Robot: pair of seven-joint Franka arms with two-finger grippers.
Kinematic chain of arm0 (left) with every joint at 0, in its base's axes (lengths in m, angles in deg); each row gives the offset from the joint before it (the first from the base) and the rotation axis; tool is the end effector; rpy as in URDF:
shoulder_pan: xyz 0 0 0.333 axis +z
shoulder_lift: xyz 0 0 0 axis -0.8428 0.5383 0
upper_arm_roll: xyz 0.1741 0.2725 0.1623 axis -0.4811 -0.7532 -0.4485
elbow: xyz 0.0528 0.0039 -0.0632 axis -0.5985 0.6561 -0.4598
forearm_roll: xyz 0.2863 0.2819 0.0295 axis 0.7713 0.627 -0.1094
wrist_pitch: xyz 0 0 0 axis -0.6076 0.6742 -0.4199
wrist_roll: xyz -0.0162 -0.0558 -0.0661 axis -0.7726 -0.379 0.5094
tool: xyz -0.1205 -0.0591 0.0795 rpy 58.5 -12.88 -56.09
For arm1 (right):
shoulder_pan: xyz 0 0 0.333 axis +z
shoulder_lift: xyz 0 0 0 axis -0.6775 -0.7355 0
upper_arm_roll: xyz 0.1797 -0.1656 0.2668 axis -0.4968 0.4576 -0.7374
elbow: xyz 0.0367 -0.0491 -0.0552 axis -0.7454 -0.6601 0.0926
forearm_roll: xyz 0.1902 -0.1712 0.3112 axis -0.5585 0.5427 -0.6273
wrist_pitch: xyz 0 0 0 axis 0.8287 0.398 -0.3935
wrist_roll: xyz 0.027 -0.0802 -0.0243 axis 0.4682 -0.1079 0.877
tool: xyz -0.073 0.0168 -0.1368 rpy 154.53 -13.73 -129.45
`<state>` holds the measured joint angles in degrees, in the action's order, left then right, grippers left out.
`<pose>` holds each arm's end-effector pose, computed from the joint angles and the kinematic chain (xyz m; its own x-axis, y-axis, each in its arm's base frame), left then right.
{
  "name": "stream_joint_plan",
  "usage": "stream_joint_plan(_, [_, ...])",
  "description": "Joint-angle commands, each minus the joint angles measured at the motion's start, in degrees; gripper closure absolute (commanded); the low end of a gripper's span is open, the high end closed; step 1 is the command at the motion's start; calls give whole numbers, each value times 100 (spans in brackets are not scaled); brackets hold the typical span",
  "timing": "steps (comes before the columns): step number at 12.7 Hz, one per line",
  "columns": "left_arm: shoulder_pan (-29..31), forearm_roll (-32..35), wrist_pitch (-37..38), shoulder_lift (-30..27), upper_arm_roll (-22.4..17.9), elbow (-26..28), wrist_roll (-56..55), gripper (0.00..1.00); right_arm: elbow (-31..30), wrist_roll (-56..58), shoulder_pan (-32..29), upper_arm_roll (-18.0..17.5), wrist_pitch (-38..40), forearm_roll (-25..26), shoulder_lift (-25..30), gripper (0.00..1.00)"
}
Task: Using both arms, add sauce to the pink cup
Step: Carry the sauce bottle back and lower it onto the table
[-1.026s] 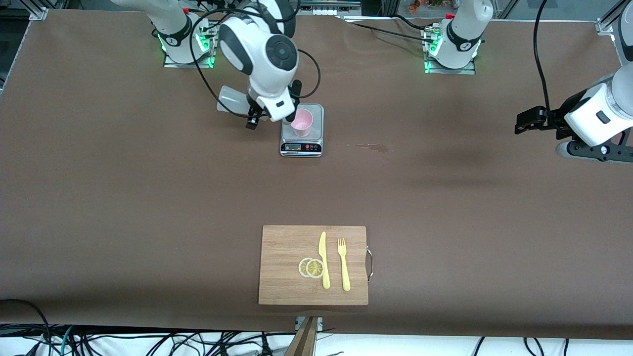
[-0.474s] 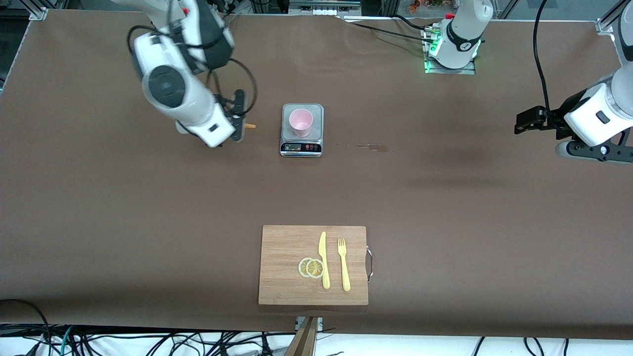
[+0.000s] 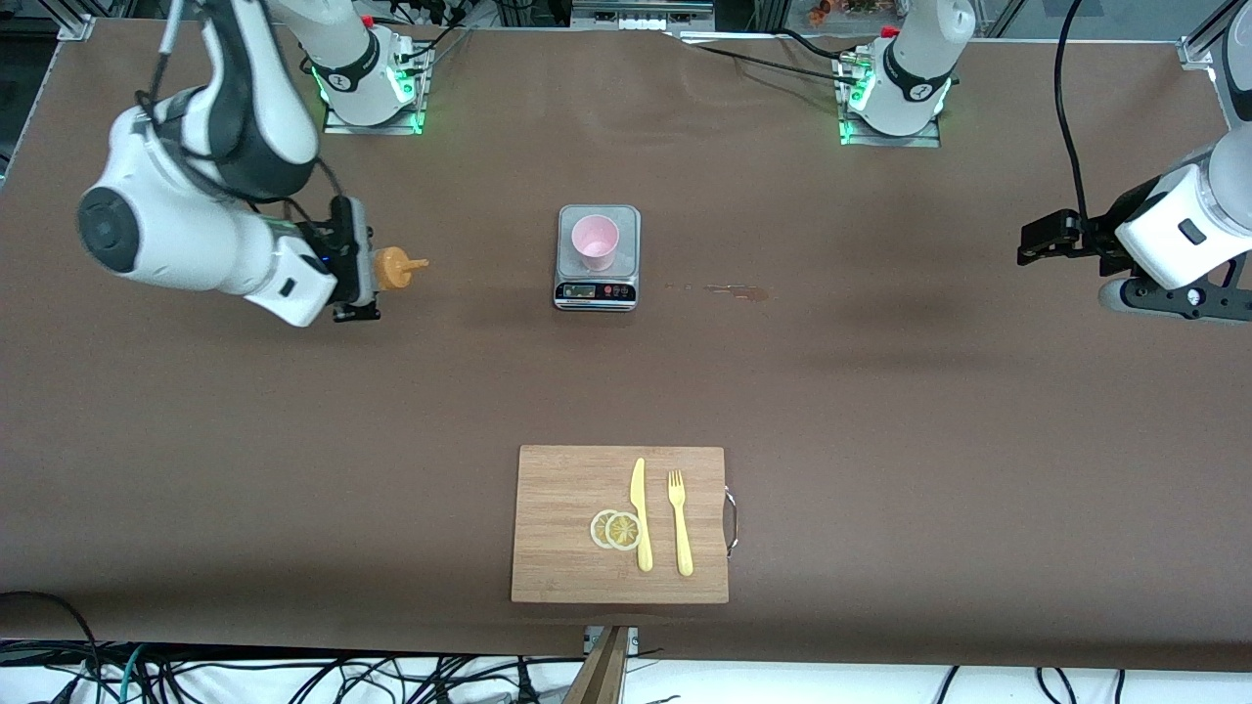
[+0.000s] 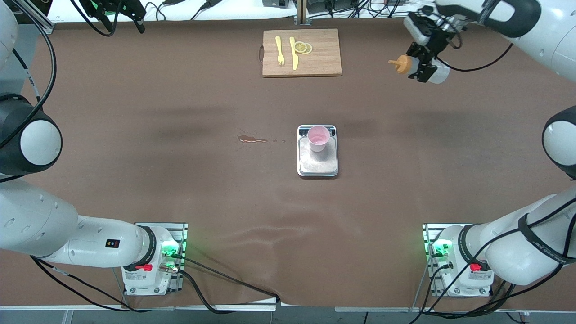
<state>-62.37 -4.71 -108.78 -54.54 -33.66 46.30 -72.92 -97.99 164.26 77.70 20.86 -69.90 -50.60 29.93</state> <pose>0.5904 -0.0314 0.5732 0.9777 -0.0932 -0.1882 -0.0873 -0.9954 0.0396 0.5667 0.1391 0.3923 -0.0608 0.9321 0.3570 0.9502 0.1635 -0.2652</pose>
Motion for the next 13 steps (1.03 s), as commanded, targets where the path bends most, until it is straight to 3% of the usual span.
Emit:
stream_joint_plan(1, [-16, 56, 141, 94, -2, -207, 125, 0, 64, 1481, -270, 543, 457, -848, -447, 98])
stream_joint_plan(4, [-16, 74, 141, 94, -11, -207, 125, 0, 266, 3285, -595, 1334, 1413, -2096, -1491, 98])
stream_joint_plan(10, [-16, 74, 141, 94, -11, -207, 125, 0, 381, 5791, -1825, 1398, 2960, -3021, -2917, 93])
stream_joint_plan(13, [-16, 91, 141, 94, -2, -207, 116, 0, 381, 6591, -2204, 1398, 3735, -3172, -3384, 92])
